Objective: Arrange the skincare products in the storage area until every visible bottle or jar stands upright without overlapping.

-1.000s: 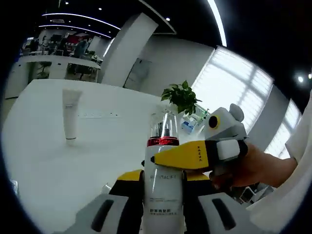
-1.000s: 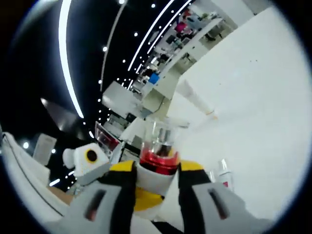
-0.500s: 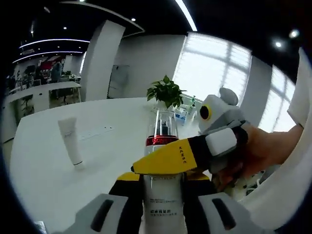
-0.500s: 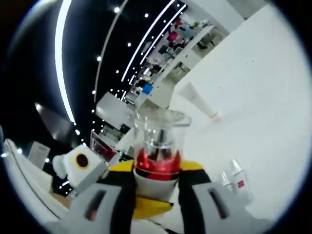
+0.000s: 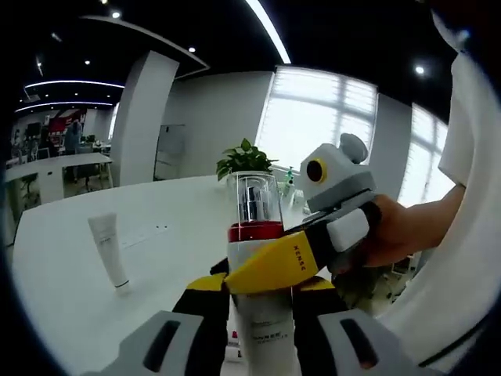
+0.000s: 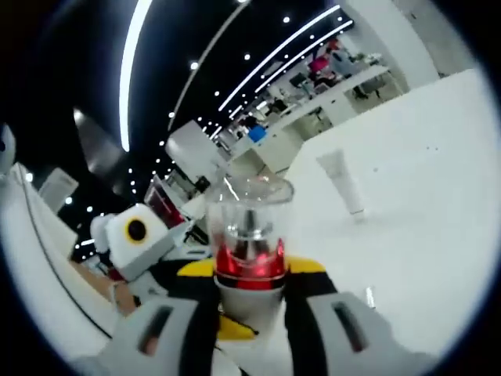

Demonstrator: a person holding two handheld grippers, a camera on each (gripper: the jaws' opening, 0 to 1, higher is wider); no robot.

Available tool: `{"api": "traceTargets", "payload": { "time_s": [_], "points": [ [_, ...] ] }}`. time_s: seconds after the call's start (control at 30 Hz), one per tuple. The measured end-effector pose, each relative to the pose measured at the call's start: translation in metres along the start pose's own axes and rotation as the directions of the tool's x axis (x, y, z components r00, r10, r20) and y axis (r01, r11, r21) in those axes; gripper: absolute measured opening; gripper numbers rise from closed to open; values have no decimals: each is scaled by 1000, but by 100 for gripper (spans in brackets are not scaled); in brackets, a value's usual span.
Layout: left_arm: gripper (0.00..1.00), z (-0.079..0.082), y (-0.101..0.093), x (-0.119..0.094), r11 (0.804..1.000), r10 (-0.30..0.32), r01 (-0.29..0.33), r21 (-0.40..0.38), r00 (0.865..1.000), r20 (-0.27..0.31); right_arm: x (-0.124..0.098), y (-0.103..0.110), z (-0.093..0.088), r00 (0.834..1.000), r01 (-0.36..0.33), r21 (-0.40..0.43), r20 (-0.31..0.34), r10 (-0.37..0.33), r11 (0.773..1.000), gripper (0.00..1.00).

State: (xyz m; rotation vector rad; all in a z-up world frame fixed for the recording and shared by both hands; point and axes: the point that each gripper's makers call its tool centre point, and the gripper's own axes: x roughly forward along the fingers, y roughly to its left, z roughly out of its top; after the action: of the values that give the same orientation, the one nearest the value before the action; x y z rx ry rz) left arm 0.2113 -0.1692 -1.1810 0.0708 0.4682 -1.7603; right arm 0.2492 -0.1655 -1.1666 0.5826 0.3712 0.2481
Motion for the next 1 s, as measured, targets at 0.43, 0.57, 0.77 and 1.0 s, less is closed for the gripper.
{"api": "traceTargets", "payload": {
  "time_s": [0.43,0.57,0.77,1.0],
  "points": [
    [37,-20,2,-37,995,-30,30,-91,1000,8,1,2,-22,997,-59,-155,-49,52,986,29],
    [39,-26,9,-38,995,5,-6,-97,1000,-8,9,2,-31,994,-93,-202,-71,80,975,29],
    [39,-30,18,-49,977,54,-46,-207,998,34,26,-4,-39,990,-119,-189,-93,103,975,29],
    [39,-31,35,-64,968,110,-97,-231,993,43,50,-6,-66,968,-189,-277,-213,132,942,29]
  ]
}}
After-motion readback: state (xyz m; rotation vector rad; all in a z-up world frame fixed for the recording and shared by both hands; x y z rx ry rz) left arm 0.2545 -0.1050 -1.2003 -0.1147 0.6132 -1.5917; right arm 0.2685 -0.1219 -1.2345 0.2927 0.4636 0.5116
